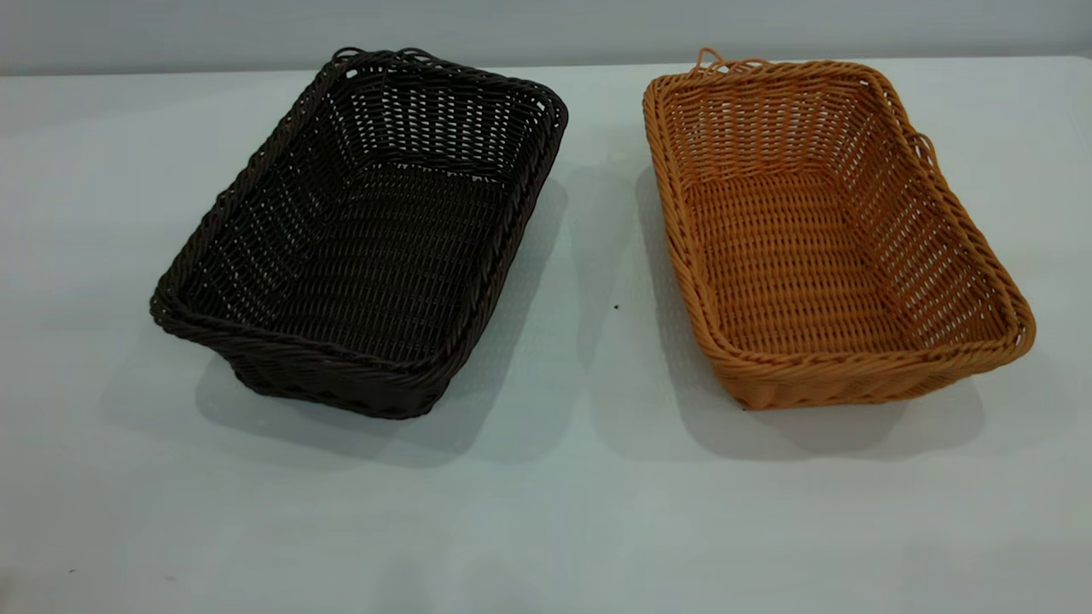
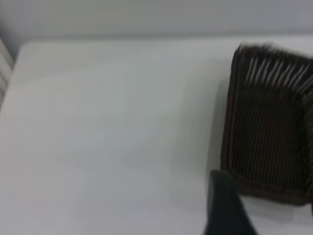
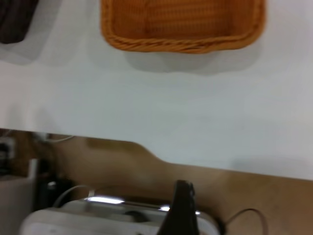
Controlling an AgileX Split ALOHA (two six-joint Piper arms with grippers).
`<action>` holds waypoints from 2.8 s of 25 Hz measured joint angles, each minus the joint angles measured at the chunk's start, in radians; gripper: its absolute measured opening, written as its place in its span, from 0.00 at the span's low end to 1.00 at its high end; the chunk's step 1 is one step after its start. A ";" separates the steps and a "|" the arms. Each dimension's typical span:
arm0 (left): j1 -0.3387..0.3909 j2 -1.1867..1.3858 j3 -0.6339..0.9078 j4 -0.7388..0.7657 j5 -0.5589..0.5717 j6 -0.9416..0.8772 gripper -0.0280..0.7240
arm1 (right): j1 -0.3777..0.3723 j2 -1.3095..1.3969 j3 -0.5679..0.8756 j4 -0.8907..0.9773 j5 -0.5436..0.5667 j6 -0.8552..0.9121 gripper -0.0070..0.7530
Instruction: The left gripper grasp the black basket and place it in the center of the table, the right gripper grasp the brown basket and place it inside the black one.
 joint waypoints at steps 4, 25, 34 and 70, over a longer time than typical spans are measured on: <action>0.000 0.217 0.000 0.000 -0.110 0.045 0.71 | 0.000 0.179 -0.001 0.194 -0.135 -0.111 0.78; 0.000 0.857 -0.198 -0.002 -0.449 0.039 0.78 | 0.000 1.244 -0.028 1.450 -0.265 -0.506 0.78; 0.000 0.882 -0.199 -0.003 -0.492 0.023 0.78 | 0.000 1.407 -0.059 1.503 -0.368 -0.419 0.78; -0.193 1.657 -0.773 -0.003 -0.214 0.016 0.78 | 0.144 1.423 -0.191 1.515 -0.823 -0.218 0.77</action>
